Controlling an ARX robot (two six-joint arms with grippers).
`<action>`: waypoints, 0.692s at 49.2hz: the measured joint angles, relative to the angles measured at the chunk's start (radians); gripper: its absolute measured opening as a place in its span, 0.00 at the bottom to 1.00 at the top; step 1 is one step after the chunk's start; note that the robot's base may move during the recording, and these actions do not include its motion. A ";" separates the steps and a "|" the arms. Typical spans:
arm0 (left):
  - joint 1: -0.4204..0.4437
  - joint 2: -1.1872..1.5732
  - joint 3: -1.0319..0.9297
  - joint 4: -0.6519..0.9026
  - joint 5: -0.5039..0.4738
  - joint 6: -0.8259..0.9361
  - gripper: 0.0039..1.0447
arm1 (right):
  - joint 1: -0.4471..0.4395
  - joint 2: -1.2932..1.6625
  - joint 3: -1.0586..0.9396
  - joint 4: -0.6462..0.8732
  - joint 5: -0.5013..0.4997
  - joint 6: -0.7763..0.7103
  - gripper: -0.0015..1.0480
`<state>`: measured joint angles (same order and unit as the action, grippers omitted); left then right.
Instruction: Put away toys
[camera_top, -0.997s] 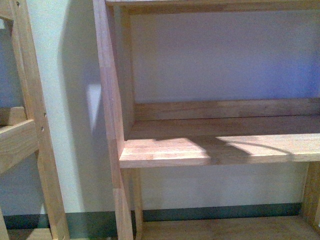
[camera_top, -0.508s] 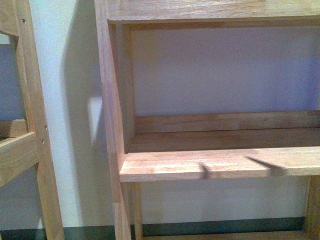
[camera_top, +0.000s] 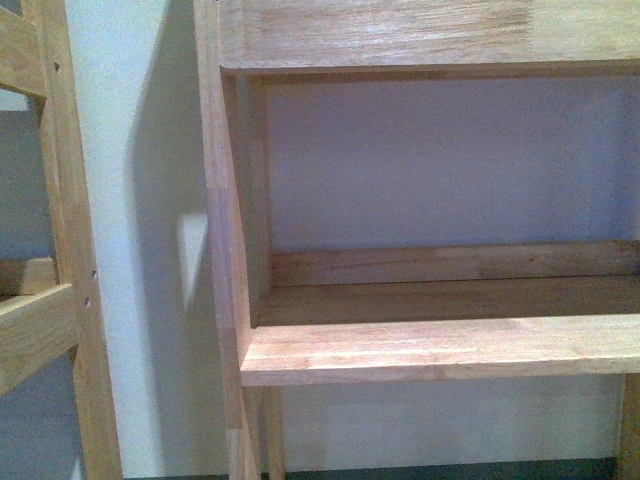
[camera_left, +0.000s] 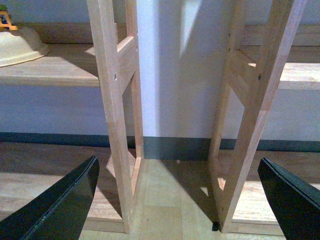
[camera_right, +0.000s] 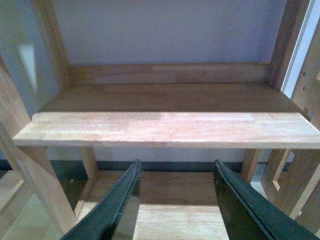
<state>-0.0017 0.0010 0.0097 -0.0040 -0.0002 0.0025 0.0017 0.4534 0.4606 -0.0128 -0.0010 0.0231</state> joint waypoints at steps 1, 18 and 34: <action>0.000 0.000 0.000 0.000 0.000 0.000 0.94 | 0.000 -0.010 -0.018 0.007 0.000 -0.002 0.38; 0.000 0.000 0.000 0.000 0.000 0.000 0.94 | 0.000 -0.156 -0.247 0.088 0.000 -0.018 0.03; 0.000 0.000 0.000 0.000 0.000 0.000 0.94 | 0.000 -0.247 -0.339 0.091 0.000 -0.018 0.03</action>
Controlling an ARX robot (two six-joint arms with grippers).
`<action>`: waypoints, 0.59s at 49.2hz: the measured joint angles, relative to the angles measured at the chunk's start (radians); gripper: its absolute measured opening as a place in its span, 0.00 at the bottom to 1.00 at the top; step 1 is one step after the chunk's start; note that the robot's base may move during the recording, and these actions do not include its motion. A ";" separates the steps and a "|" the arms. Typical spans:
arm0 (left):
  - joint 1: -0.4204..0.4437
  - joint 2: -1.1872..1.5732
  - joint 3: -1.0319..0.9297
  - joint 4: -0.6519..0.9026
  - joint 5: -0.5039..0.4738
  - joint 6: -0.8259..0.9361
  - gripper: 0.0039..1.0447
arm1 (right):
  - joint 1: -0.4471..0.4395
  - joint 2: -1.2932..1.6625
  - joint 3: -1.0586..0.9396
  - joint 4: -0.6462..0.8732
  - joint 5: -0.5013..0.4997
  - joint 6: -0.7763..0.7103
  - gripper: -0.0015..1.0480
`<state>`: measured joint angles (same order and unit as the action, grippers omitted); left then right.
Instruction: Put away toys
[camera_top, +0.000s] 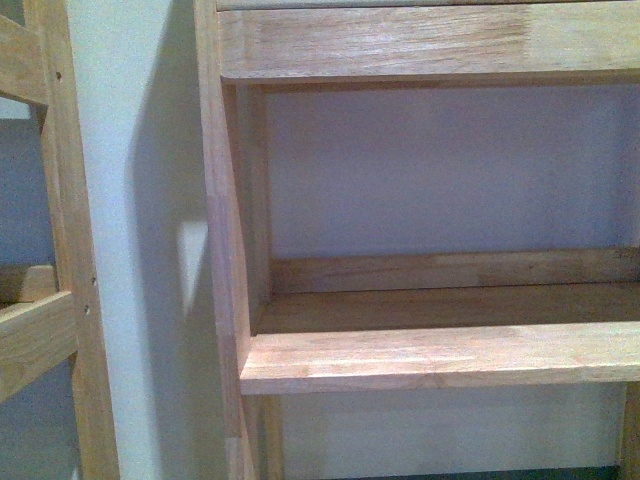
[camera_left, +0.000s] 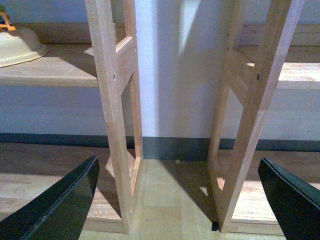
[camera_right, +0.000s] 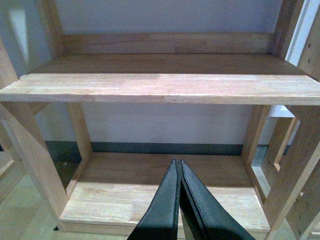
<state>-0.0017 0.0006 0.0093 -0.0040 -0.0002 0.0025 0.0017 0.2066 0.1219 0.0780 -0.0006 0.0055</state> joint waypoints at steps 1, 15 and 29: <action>0.000 0.000 0.000 0.000 0.000 0.000 0.94 | 0.000 -0.013 -0.001 -0.019 0.000 0.000 0.03; 0.000 0.000 0.000 0.000 0.000 0.000 0.94 | 0.000 -0.136 -0.046 -0.087 0.000 0.000 0.03; 0.000 0.000 0.000 0.000 0.000 0.000 0.94 | 0.000 -0.188 -0.102 -0.082 0.000 0.000 0.03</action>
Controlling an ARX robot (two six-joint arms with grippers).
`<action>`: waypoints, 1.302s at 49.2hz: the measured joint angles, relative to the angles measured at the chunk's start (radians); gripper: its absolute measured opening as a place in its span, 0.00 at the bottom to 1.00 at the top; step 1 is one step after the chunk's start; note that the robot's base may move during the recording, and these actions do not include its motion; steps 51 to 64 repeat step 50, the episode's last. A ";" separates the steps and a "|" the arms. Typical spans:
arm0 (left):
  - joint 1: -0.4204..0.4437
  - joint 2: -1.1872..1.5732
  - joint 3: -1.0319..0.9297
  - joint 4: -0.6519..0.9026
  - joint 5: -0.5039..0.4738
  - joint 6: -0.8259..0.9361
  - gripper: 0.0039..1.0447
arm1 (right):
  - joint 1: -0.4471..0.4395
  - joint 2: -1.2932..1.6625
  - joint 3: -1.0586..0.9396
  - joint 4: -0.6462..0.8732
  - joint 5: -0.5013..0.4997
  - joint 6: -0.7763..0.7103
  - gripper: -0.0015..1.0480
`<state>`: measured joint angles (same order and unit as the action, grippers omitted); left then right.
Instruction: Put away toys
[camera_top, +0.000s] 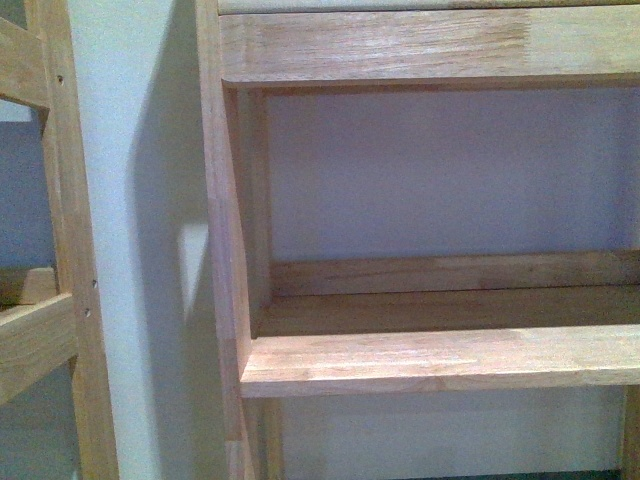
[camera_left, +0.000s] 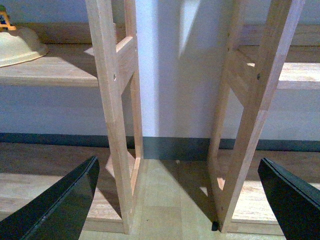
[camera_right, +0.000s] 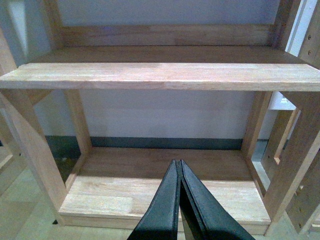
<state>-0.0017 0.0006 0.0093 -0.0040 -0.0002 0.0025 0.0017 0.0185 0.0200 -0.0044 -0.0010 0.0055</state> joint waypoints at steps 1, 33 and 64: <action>0.000 0.000 0.000 0.000 0.000 0.000 0.94 | 0.000 -0.007 -0.006 -0.001 0.000 0.000 0.03; 0.000 0.000 0.000 0.000 0.000 0.000 0.94 | 0.000 -0.011 -0.006 0.001 0.001 -0.002 0.66; 0.000 0.000 0.000 0.000 0.000 0.000 0.94 | 0.000 -0.011 -0.006 0.001 0.001 -0.002 0.94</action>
